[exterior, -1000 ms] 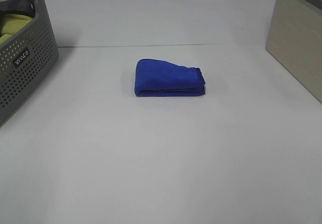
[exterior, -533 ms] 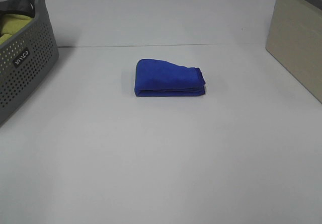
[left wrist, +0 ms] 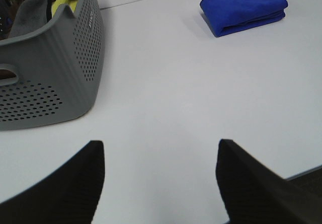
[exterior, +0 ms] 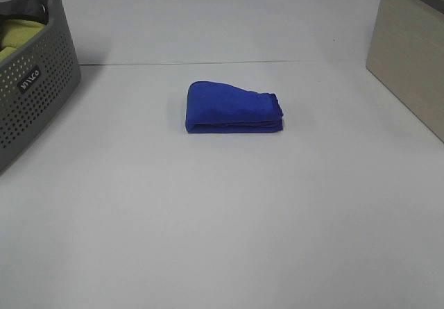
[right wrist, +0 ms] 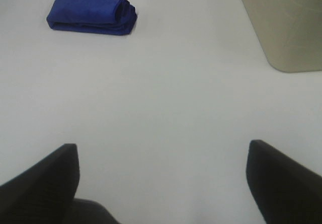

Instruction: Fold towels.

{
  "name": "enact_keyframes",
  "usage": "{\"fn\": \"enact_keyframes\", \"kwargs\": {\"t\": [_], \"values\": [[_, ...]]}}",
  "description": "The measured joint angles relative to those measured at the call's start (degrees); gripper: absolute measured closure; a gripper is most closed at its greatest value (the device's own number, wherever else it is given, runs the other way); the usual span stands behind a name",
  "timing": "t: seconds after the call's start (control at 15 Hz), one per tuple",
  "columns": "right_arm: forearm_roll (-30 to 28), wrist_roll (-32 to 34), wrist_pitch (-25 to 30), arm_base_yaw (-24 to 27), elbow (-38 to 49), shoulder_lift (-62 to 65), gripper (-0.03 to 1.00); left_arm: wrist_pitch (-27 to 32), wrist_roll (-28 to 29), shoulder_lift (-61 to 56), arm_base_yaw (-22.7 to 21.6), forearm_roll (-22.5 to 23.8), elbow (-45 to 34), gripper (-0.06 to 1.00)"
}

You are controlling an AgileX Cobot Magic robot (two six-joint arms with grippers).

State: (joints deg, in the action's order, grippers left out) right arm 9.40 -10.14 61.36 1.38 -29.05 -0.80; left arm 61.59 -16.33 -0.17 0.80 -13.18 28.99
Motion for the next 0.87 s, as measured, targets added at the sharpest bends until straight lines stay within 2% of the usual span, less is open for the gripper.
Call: {"fn": "enact_keyframes", "kwargs": {"t": [0.87], "values": [[0.6,0.0,0.0,0.0,0.2,1.1,0.12,0.0,0.0,-0.1,0.0,0.0,0.0,0.33]]}}
